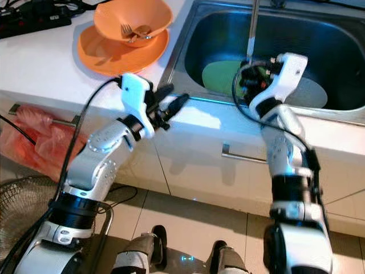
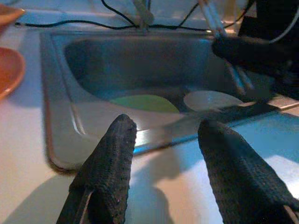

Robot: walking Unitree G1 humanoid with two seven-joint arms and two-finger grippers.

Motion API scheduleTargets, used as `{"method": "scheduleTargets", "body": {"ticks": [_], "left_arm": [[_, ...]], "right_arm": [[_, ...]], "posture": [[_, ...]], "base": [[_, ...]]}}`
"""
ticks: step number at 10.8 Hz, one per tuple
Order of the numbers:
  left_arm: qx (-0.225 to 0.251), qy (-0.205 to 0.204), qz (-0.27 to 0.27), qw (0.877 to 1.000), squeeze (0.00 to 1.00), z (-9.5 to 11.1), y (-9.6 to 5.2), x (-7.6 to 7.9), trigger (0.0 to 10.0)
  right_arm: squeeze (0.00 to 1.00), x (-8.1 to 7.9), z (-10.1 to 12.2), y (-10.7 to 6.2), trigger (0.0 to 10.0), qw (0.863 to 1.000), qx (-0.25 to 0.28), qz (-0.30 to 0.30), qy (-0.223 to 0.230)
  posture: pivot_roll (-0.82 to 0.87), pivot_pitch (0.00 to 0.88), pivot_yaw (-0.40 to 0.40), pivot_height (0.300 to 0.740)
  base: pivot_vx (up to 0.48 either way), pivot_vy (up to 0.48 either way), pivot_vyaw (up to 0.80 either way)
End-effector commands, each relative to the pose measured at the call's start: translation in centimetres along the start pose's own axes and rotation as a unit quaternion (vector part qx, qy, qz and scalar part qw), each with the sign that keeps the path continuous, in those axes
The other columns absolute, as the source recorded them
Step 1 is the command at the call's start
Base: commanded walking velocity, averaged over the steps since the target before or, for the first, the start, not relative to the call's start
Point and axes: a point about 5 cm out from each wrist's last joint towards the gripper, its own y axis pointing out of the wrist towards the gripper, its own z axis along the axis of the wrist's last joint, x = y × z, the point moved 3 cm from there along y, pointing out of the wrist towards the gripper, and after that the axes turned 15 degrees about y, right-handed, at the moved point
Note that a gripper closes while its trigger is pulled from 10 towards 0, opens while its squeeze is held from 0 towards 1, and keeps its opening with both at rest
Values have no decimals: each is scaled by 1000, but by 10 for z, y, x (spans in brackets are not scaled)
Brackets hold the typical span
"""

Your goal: Kitchen organization

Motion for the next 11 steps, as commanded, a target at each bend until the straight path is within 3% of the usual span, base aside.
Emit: {"method": "scheduleTargets", "body": {"ticks": [1, 3, 4, 6, 11], "left_arm": [[-1, 0, -21, 1000, 0, 0, -2, 9, 10000], [0, -1, -24, 1000, 0, 1, -3, 13, 10000], [-2, -2, -24, 1000, 0, 0, -4, 14, 10000], [-5, -1, -27, 1000, 0, 1, -6, 16, 10000], [-15, -2, -38, 999, 0, -1, -10, 19, 10000]], "right_arm": [[0, 1, 1, 4, 10000, 1000, -3, 1, -19], [0, 7, 3, 18, 10000, 998, -12, -13, -54], [0, 5, -7, 21, 10000, 998, -30, -8, -63], [0, 8, -29, 23, 10000, 992, -76, -2, -96], [0, 12, -37, 25, 10000, 988, -97, 6, -116]], "posture": [[84, 182, 28, 740], [90, 189, 22, 740], [100, 197, 18, 740], [121, 213, 11, 740], [122, 226, 8, 740]], "base": [[0, 0, 0], [0, 0, 0], [0, 0, 0], [0, 0, 0], [0, 0, 0]]}}
